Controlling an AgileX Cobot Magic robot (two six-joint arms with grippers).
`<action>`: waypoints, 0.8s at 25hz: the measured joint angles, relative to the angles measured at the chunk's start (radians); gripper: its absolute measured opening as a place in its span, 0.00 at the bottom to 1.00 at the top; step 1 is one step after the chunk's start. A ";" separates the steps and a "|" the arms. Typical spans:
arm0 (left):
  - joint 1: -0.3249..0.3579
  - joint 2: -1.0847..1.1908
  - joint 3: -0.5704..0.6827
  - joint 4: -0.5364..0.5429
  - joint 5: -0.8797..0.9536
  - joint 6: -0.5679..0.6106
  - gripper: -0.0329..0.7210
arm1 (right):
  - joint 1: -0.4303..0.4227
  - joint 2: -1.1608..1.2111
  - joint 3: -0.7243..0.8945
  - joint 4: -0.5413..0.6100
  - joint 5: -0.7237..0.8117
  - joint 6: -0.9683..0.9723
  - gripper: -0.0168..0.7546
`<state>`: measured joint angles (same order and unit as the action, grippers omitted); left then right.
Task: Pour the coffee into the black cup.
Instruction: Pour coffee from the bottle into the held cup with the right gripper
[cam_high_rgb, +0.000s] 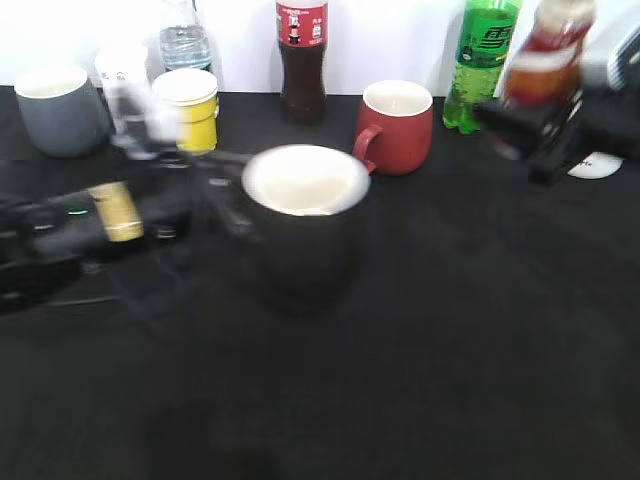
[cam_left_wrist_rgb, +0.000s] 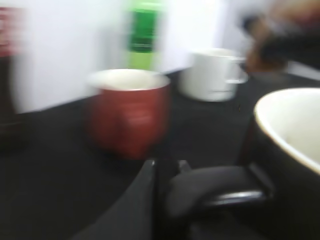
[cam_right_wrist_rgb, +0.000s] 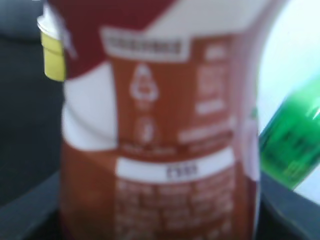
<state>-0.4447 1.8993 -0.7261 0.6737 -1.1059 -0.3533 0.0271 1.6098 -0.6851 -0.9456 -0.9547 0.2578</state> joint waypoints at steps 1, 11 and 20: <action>-0.042 0.000 -0.034 0.000 0.032 -0.007 0.12 | 0.000 -0.032 0.000 -0.036 0.005 0.000 0.71; -0.280 0.001 -0.212 -0.039 0.202 -0.022 0.12 | 0.000 -0.104 0.000 -0.148 -0.015 -0.473 0.71; -0.287 0.001 -0.212 -0.046 0.209 -0.023 0.12 | 0.000 -0.104 0.000 -0.144 -0.018 -0.827 0.71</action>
<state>-0.7318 1.9003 -0.9385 0.6275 -0.8974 -0.3761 0.0271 1.5060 -0.6851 -1.0896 -0.9725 -0.5696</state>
